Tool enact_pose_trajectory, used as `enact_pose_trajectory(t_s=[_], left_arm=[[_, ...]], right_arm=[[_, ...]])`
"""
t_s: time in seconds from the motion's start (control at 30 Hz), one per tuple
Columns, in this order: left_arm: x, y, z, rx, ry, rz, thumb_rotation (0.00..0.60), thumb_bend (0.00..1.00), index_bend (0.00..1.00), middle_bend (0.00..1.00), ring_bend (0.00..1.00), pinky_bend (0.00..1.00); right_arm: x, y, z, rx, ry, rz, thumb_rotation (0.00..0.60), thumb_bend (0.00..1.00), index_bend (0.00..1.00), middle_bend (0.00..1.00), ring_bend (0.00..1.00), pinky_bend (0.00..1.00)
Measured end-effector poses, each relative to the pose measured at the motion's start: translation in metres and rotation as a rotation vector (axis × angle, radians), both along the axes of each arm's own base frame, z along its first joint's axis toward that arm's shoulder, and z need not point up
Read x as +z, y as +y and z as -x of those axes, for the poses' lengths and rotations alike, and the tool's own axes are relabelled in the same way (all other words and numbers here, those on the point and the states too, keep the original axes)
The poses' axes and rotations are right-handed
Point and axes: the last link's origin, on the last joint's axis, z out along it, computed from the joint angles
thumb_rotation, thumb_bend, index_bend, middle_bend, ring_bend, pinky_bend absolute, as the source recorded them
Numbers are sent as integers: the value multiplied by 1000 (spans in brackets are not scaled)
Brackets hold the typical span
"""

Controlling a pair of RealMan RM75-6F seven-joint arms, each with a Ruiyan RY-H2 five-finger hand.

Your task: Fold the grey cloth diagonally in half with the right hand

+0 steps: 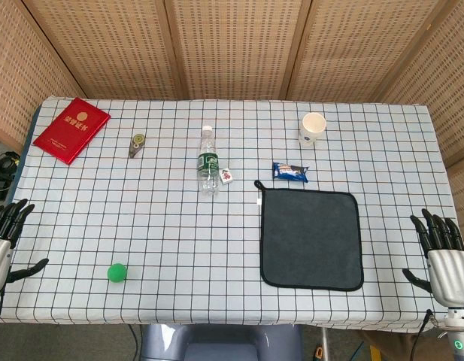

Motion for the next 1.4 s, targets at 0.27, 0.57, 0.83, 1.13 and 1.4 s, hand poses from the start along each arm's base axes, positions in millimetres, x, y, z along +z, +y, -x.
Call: enact_pose_trajectory(t_s=[0.27,0.57,0.83,1.13,1.4], left_arm=[[1,0,-3,0,3,-2,600,0,0,0,0,0],[-3,2,-5,-3,-2,21,600,0,0,0,0,0],[-2,1,-4,2,-9,22,600,0,0,0,0,0],[-1,2,-4,9,-14,16,600,0,0,0,0,0],[0,2,-4,11,-20,14,600,0,0,0,0,0]], right_arm=[[-15,2,5,-38,16,-117,600,0,37,0,0,0],[-65,1,16,22,58,-316,600,0,213,0,0,0],[-98,-1,21,55,22,-376,600,109,314,0,0,0],[-113,-4,22,77,19,-412,600,161,340,0,0,0],[-123,-8,24,78,58,-439,600,164,347,0,0,0]])
